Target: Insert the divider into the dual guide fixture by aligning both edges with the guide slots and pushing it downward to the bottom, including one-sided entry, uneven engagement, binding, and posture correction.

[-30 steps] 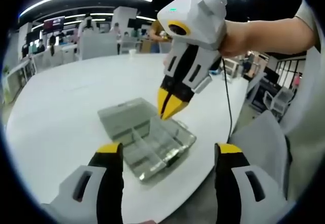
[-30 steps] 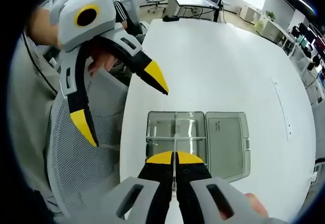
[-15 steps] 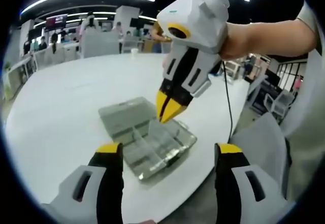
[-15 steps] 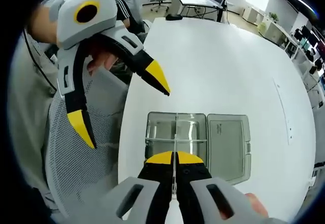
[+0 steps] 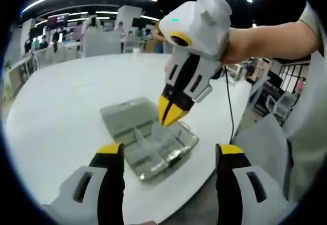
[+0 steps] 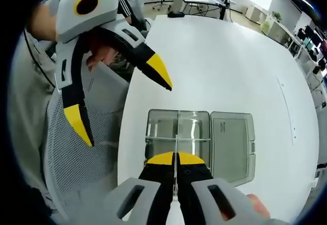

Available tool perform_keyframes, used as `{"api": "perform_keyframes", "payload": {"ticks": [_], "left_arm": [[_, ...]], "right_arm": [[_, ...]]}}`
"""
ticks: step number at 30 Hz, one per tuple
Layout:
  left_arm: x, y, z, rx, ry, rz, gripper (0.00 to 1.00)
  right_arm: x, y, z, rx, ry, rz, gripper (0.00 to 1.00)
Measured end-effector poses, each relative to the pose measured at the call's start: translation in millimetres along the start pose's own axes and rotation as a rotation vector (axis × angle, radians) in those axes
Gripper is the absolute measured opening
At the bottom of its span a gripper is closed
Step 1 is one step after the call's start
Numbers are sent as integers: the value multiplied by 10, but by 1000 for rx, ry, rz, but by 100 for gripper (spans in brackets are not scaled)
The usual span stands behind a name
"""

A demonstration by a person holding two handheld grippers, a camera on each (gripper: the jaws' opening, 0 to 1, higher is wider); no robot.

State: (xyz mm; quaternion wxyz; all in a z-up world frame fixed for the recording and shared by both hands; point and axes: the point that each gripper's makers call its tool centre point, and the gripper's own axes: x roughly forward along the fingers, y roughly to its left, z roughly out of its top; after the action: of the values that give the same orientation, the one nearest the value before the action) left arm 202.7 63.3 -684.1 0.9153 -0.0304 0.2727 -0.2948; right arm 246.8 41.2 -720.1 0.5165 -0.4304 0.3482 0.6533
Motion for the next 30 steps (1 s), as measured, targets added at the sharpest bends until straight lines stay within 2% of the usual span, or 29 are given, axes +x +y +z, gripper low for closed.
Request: {"api": "perform_keyframes", "payload": {"ticks": [30], "left_arm": [[-8, 50, -15, -7, 9, 7, 70]], "right_arm": [[92, -36, -18, -6, 7, 9, 0]]}}
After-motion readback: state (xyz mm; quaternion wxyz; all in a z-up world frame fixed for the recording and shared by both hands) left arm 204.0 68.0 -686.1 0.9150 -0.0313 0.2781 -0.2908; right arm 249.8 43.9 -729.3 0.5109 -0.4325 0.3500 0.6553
